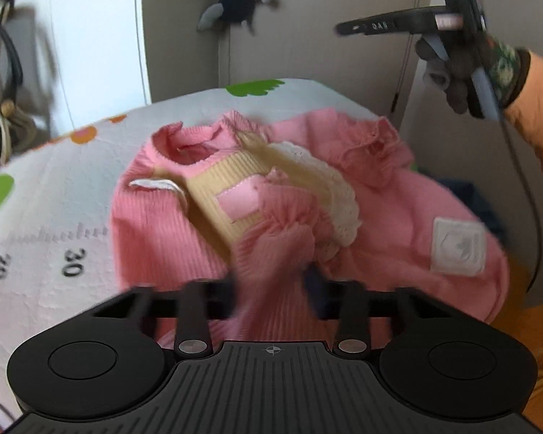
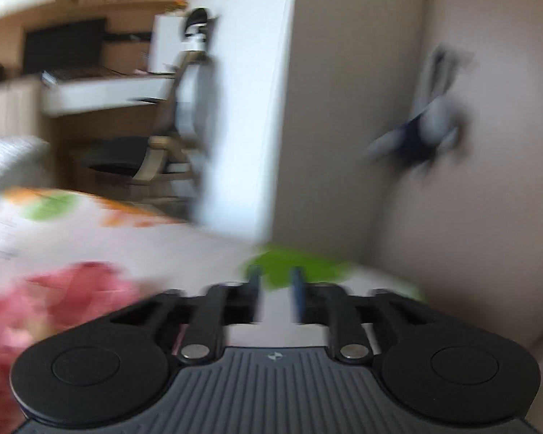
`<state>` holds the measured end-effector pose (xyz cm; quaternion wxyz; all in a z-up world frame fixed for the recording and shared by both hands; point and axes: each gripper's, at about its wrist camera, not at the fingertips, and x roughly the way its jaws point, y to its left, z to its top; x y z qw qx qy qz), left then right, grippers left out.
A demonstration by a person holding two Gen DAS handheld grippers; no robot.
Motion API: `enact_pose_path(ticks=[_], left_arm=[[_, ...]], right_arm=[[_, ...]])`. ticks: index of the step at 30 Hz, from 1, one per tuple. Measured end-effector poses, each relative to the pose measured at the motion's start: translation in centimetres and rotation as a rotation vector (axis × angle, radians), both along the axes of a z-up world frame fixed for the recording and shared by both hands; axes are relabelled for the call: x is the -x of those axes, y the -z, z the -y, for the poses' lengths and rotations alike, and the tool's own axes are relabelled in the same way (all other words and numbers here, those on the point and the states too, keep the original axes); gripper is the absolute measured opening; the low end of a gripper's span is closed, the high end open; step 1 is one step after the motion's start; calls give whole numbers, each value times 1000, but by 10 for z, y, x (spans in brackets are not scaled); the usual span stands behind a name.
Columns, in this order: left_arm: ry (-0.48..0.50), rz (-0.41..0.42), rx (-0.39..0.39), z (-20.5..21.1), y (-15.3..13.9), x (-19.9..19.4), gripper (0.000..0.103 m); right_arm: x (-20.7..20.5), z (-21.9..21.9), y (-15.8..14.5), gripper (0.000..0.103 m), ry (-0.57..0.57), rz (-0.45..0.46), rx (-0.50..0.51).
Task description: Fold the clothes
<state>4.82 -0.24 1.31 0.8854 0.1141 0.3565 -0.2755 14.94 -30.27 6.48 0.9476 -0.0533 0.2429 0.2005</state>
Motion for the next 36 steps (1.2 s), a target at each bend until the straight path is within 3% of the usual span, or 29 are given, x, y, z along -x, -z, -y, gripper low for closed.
enact_pose_path(ticks=[2,5,8,10,11,12,13,14,15,18,21,24,26,28,30,34,35,36], left_arm=[[-12,48,-10,-5,-9,3,6],[-139,168,-5,-37,-41,-16,5],[-380,293,-68,-85,-63,-46,5],[-544,329,-119,-124,-63,-69,5],[-598,318,-118,-140,-59,-77,5],[-642,295,-104,-155,-54,-84,5],[-683,269,-85,-169,-48,-90,5],[-708,247,-63,-179,-42,-93,5],[-725,229,-40,-187,-37,-95,5],[-764,203,30,-207,-32,-98,5],[-799,284,98,-222,-49,-93,5],[-848,377,147,-233,-68,-88,5],[-879,392,135,-241,-64,-89,5],[-924,345,78,-249,-46,-96,5],[-947,288,70,-258,-26,-103,8],[-938,172,33,-262,-1,-116,17],[-928,132,27,-261,2,-115,27],[-910,93,37,-260,2,-111,44]], right_arm=[[12,-9,9,51,-98,-42,-1],[34,-26,20,53,-253,-76,64],[54,-34,33,66,-336,-104,139],[65,-38,44,68,-356,-110,206],[69,-38,51,68,-342,-103,252],[72,-39,58,61,-328,-95,298],[72,-39,63,47,-286,-57,350],[65,-34,61,16,-235,-37,350],[57,-29,57,13,-186,-26,333],[25,-13,22,11,-5,128,308],[-8,9,-11,10,177,276,262],[-35,32,-11,10,312,331,229],[-57,39,12,10,380,286,252],[-80,47,40,10,421,186,264],[-96,54,62,10,434,77,263],[-107,67,88,31,383,-158,226],[-100,68,87,37,370,-154,245],[-89,70,82,46,363,-125,263]])
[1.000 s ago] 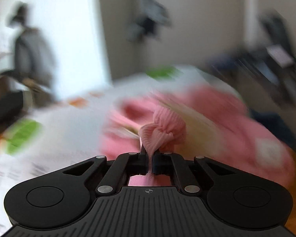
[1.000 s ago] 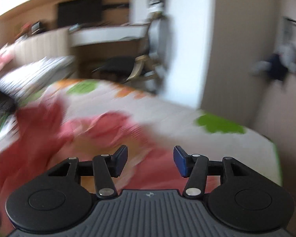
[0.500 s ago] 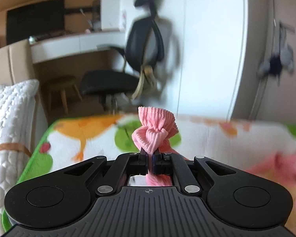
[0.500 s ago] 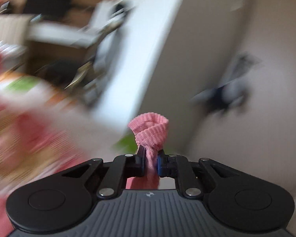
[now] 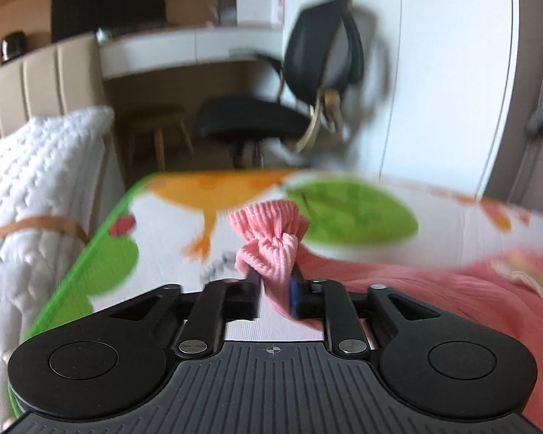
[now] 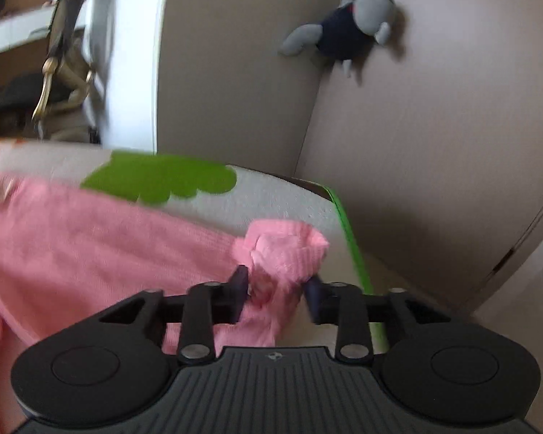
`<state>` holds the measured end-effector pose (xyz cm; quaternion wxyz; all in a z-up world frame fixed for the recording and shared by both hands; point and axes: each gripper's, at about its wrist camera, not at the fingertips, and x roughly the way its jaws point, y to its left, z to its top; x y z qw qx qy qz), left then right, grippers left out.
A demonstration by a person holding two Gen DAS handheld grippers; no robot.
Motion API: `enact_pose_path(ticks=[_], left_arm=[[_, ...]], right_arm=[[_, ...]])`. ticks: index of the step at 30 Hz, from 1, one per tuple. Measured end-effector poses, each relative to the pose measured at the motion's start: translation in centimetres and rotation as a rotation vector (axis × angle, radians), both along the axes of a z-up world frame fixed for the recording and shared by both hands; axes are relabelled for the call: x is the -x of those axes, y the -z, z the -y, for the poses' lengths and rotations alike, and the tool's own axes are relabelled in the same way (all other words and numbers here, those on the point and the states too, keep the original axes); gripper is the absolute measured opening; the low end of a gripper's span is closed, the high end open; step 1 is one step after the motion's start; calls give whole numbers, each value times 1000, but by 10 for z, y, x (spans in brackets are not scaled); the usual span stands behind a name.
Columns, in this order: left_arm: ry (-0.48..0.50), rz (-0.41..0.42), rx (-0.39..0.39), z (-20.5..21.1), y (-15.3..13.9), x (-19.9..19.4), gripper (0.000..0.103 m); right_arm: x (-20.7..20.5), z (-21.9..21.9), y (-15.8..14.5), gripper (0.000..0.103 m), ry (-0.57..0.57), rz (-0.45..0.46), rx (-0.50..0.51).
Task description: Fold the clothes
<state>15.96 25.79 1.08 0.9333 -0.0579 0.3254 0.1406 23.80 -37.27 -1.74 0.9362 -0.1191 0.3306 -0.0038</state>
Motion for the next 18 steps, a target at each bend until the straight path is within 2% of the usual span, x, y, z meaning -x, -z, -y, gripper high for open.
enact_pose_path(ticks=[2,3,4,8,11,13,15,18], left_arm=[[42,-18,37,7,-1,15,61],[64,-23,48,11,-3,25,66],[94,-23,62,17,-7,35,68],[247,-13,118,49,-25,77,82],[436,-10,103,101,-37,107,94],[572,-37,88,137,-33,125,94],[709,-73,72,173,-27,142,94],[834,-125,0,214,-11,164,94]], right_arm=[[27,9,-16,56,-2,52,-1],[41,14,-25,56,-2,78,-4],[58,11,-32,56,-57,84,2],[129,-21,-53,62,-377,54,54],[183,-67,-50,63,-637,11,89],[203,-104,-42,64,-747,-13,77],[216,-122,-36,64,-816,-36,20],[234,-136,-26,65,-898,-97,-45]])
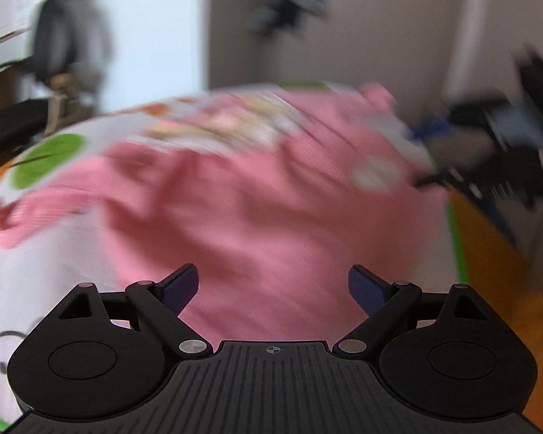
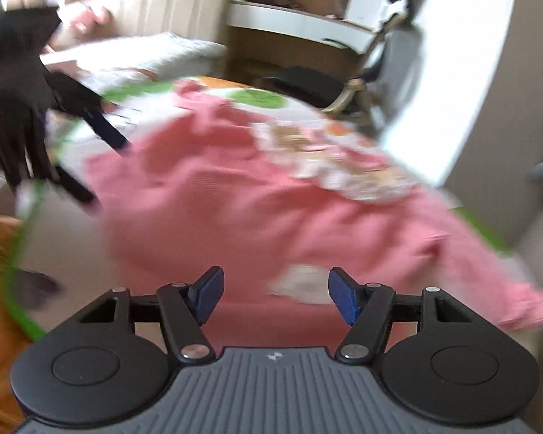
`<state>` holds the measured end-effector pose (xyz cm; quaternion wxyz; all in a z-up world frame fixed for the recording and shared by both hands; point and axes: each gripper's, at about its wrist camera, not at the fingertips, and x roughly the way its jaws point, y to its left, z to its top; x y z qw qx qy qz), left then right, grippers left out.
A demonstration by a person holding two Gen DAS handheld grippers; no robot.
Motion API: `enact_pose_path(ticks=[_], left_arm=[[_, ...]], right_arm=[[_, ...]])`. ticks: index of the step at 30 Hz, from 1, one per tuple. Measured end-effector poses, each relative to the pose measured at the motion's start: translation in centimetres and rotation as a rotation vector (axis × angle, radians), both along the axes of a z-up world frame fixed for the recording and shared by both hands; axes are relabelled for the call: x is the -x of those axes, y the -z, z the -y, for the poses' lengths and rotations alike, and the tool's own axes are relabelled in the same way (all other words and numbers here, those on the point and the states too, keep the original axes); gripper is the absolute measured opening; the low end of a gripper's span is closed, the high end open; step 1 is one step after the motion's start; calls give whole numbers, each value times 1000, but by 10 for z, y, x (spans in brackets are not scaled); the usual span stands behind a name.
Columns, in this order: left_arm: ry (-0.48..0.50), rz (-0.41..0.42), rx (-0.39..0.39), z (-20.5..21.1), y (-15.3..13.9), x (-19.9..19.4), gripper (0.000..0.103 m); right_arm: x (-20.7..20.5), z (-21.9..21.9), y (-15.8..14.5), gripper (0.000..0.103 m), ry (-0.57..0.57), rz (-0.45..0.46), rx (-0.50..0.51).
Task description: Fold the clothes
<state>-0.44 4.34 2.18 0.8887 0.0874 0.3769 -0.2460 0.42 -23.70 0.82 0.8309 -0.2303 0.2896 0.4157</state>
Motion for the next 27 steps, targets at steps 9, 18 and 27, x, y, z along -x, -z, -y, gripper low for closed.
enact_pose_path(ticks=[9,18,27], left_arm=[[191,86,-90,63,18,17,93],[198,182,-249,91,32,-3,6],[-6,253,66,42,-55,-45,5]], right_arm=[[0,-2,4,64,-5,54,81],[9,4,-48,64,-33,148,-65],[41,-36,-13,62,-201,-70,-80]])
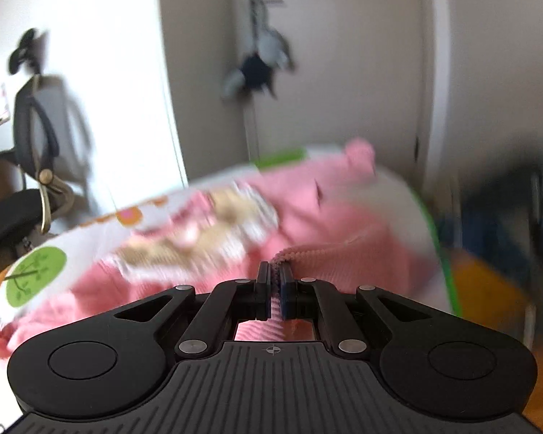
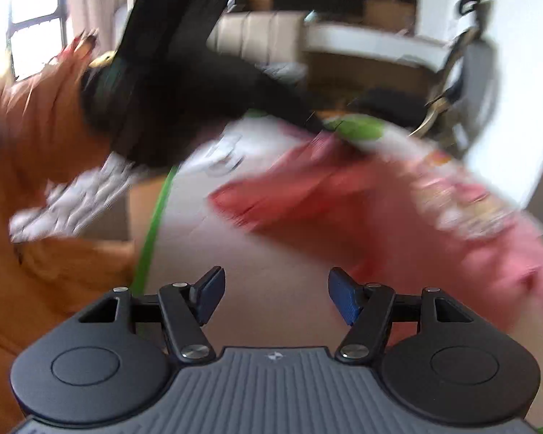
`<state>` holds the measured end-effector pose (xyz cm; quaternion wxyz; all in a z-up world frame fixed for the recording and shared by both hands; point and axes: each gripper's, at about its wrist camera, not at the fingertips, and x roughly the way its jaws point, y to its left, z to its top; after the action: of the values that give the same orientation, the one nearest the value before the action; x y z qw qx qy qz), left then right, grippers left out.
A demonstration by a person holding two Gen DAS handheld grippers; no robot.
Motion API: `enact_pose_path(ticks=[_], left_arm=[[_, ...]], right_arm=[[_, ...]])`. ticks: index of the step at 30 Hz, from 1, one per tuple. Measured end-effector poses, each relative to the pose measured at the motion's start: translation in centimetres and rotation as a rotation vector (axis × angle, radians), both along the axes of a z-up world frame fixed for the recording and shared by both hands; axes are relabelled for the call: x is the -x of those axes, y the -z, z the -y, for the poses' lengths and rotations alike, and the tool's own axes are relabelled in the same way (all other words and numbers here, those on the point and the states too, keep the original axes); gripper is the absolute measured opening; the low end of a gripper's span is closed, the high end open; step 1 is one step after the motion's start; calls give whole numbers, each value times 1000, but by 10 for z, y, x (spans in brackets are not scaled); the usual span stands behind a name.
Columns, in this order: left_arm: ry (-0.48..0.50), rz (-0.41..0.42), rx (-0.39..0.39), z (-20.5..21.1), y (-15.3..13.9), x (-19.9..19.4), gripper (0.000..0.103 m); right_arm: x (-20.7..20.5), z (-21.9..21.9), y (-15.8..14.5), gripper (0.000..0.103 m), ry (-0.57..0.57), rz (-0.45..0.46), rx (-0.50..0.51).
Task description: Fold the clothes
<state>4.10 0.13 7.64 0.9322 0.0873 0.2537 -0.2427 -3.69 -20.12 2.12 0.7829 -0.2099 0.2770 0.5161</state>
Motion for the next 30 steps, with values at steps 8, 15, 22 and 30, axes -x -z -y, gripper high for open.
enact_pose_path(ticks=[8,15,22,30], left_arm=[[9,-28,84,-8,-14,1,6],[6,-57,85,-8,-5,-2,6],[0,-51,83,-13,-11,3,6],[207,-205,28,0,23,49,10]], right_arm=[[-10,-29,23,62,97,199,98],[-33,-45,53,4,86,237,90],[-8,-30,26,4,-9,173,89],[20,33,-20,49,-256,146,-3]])
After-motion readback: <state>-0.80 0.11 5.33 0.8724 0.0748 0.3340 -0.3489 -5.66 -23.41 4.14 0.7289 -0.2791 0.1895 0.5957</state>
